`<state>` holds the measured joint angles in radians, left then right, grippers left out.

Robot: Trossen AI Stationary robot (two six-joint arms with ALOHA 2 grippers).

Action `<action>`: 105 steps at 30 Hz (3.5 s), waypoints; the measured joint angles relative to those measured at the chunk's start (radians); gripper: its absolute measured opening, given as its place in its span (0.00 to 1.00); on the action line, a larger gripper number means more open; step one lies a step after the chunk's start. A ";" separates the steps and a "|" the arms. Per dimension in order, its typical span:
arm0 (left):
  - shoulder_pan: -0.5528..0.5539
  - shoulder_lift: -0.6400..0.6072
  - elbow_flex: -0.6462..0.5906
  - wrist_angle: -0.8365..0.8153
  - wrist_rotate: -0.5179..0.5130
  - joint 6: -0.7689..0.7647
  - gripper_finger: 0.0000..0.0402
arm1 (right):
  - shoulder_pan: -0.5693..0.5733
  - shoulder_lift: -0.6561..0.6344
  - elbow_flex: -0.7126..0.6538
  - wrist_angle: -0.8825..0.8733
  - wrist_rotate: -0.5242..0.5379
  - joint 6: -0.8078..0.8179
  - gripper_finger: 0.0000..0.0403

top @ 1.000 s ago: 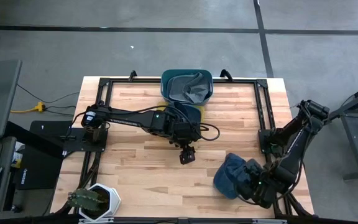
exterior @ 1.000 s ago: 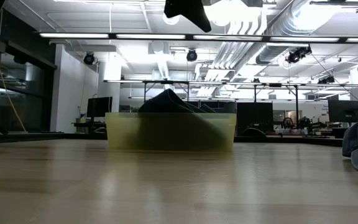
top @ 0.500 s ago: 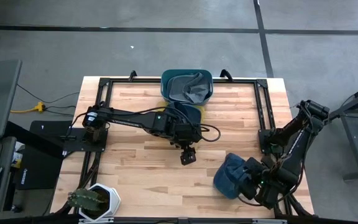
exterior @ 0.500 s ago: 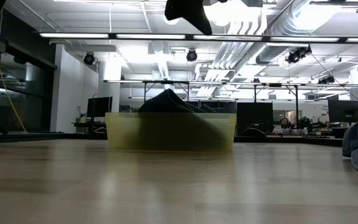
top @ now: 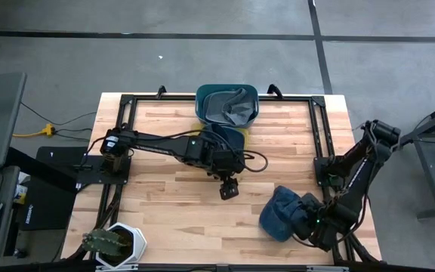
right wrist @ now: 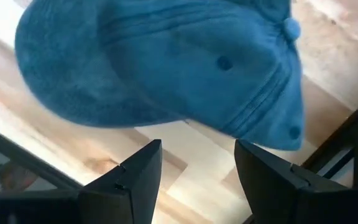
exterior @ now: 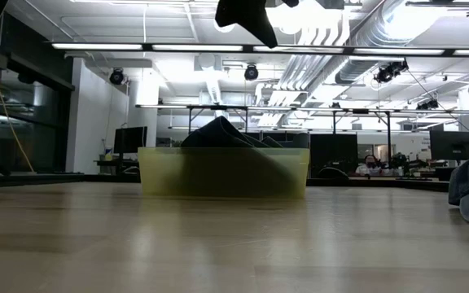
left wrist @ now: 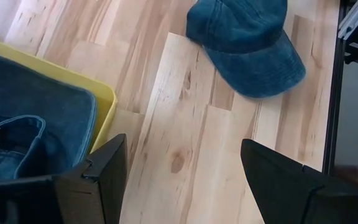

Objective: Pick & Place hat
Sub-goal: Put the blue cap into the yellow bin

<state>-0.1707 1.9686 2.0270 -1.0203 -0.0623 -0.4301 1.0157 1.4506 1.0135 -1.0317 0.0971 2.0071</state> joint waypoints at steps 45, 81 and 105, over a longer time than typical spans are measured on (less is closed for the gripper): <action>0.000 0.000 0.000 0.000 -0.001 -0.067 0.64 | -0.049 -0.024 -0.259 0.255 -0.018 0.102 0.49; 0.000 0.001 0.000 -0.003 0.007 -0.073 0.64 | -0.087 -0.024 -0.249 0.283 0.076 -0.103 0.03; 0.006 0.001 -0.001 0.060 0.030 -0.079 0.64 | -0.163 -0.031 0.244 -0.538 0.496 -0.510 0.03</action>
<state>-0.1651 1.9694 2.0262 -0.9605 -0.0327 -0.5090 0.8526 1.4193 1.2575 -1.5700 0.5933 1.4967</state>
